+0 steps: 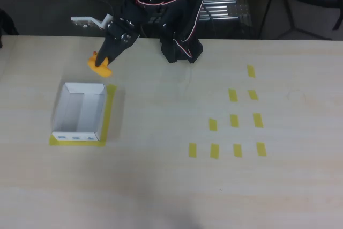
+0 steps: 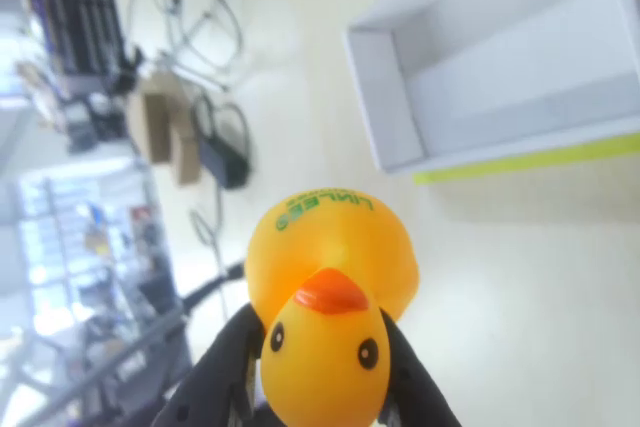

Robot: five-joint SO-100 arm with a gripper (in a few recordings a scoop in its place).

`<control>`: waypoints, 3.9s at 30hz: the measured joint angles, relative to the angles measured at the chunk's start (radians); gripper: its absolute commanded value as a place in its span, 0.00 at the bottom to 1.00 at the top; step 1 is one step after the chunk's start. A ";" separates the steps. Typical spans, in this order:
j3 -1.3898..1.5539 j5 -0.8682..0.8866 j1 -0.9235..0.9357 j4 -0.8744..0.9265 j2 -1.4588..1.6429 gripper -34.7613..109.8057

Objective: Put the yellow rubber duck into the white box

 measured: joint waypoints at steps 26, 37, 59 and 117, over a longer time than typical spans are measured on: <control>0.067 -0.041 0.089 -0.235 -0.364 0.24; 0.048 -0.041 0.114 -0.109 -0.472 0.24; -0.420 0.026 0.127 0.021 -0.761 0.24; -0.422 0.110 0.087 -0.038 -0.827 0.24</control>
